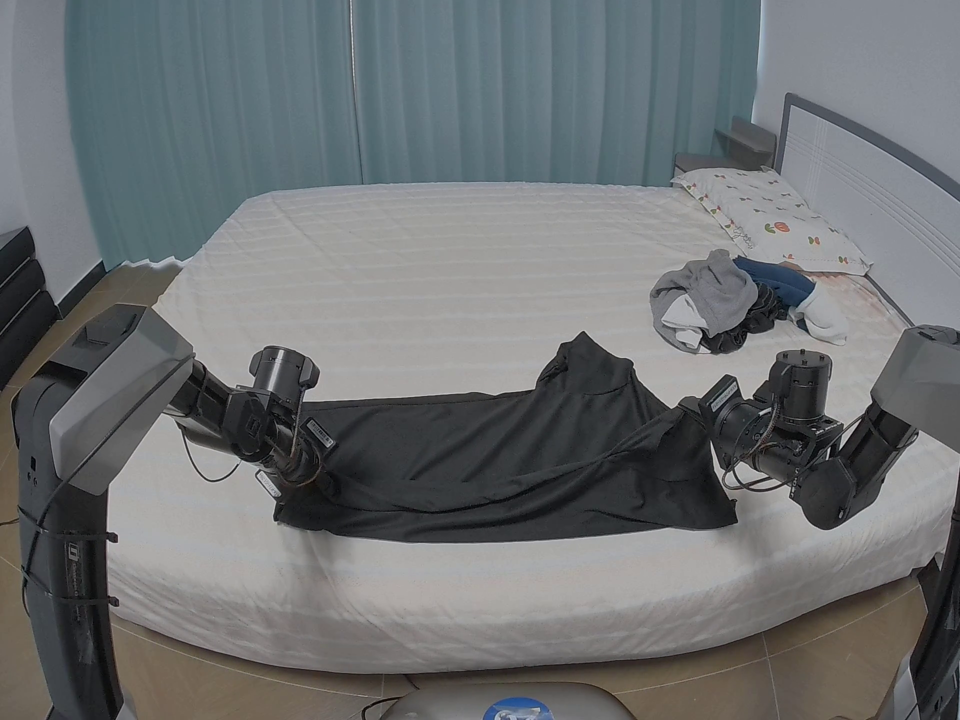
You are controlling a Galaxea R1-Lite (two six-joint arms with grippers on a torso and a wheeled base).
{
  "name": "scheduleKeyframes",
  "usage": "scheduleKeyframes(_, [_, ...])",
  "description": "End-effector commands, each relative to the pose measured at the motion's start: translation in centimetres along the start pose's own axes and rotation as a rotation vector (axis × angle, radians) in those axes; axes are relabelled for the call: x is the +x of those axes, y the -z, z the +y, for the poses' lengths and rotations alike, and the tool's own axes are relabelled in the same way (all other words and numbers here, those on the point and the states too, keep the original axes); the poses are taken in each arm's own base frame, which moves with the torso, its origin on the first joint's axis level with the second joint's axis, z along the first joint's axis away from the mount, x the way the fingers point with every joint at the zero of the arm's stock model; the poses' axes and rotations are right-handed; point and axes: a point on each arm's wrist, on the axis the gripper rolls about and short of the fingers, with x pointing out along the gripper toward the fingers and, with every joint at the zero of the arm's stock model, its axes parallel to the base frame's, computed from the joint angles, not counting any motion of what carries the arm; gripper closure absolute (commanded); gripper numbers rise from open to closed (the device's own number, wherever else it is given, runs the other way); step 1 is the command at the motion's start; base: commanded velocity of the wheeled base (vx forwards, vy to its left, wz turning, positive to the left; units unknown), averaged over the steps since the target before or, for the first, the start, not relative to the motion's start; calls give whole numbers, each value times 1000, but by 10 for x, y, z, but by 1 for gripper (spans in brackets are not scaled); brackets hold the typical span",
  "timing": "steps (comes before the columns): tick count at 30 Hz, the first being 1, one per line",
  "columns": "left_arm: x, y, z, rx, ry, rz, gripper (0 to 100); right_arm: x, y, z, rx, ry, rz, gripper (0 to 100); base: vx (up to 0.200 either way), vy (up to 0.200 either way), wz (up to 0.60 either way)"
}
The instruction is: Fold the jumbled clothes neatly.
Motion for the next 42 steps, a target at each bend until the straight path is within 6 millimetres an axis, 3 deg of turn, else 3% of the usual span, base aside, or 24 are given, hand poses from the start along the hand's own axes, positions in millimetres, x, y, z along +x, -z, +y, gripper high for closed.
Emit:
scheduleKeyframes(1, [-17, -9, -2, -16, 21, -24, 100, 0, 0, 0, -1, 2, -1, 100, 0, 0, 0])
scheduleKeyframes(10, [-53, -21, 4, -48, 40, -53, 100, -11, 2, 7, -9, -21, -6, 100, 0, 0, 0])
scheduleKeyframes(14, [-66, -20, 10, -54, 38, -53, 100, -18, 0, 12, -25, -34, -13, 100, 0, 0, 0])
scheduleKeyframes(18, [-92, -18, 23, -62, 50, -52, 100, -37, 0, 17, -76, -35, -15, 100, 0, 0, 0])
scheduleKeyframes(20, [-92, -18, 23, -62, 50, -52, 100, -37, 0, 17, -76, -35, -15, 100, 0, 0, 0])
scheduleKeyframes(21, [-107, -15, 33, -69, 56, -39, 100, -52, -1, 21, -99, -41, -17, 100, 0, 0, 0])
scheduleKeyframes(24, [-124, -14, 41, -79, 78, -29, 100, -66, 5, 23, -107, -38, 2, 100, 0, 0, 0])
scheduleKeyframes(32, [-157, 7, 70, -69, 79, 9, 100, -100, 16, 13, -131, -1, 35, 100, 0, 0, 0])
scheduleKeyframes(37, [-169, 16, 82, -70, 74, 15, 100, -128, 19, 10, -142, 7, 44, 100, 0, 0, 0])
scheduleKeyframes(42, [-167, 26, 94, -65, 59, 85, 100, -139, 26, 0, -175, 45, 74, 100, 0, 0, 0])
